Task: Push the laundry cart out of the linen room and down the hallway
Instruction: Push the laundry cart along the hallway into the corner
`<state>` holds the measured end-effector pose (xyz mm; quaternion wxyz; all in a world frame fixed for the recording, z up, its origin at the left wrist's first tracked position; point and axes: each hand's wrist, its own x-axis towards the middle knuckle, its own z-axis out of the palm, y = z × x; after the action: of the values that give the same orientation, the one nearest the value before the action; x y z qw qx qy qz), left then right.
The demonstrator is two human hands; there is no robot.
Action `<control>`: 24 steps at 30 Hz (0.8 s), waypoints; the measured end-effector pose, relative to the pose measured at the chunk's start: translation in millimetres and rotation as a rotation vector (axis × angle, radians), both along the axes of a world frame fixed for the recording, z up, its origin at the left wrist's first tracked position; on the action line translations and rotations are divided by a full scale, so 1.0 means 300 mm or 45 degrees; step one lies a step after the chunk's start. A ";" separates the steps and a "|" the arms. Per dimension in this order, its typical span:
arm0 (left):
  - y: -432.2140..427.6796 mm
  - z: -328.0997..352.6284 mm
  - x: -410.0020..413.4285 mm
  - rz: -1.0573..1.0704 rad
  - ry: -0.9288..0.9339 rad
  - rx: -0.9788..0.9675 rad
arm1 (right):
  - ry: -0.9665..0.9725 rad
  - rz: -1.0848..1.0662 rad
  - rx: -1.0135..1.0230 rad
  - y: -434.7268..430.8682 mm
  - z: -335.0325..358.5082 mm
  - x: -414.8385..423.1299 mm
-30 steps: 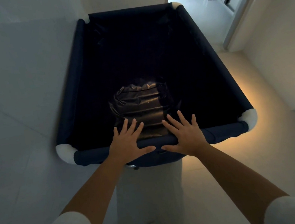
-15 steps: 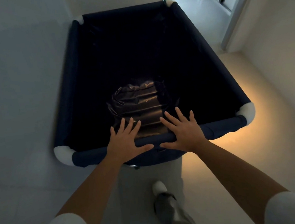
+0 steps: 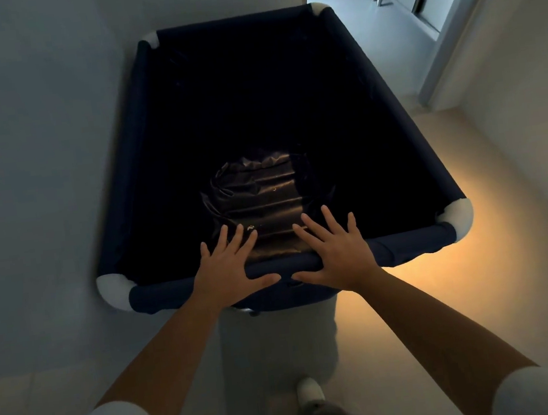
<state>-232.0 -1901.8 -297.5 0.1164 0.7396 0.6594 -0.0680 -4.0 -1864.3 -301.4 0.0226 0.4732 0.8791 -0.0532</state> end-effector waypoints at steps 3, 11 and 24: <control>0.077 -0.004 -0.019 0.011 -0.008 0.022 | 0.009 -0.001 0.001 0.078 -0.002 -0.020; 0.261 0.000 -0.062 0.018 -0.005 0.042 | 0.009 -0.008 0.015 0.270 -0.011 -0.068; 0.535 -0.008 -0.123 0.006 0.040 0.072 | -0.032 -0.020 0.026 0.544 -0.009 -0.137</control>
<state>-269.0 -1741.5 -299.8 0.0852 0.7398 0.6646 -0.0606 -45.2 -1701.2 -304.0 0.0284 0.4810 0.8754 -0.0386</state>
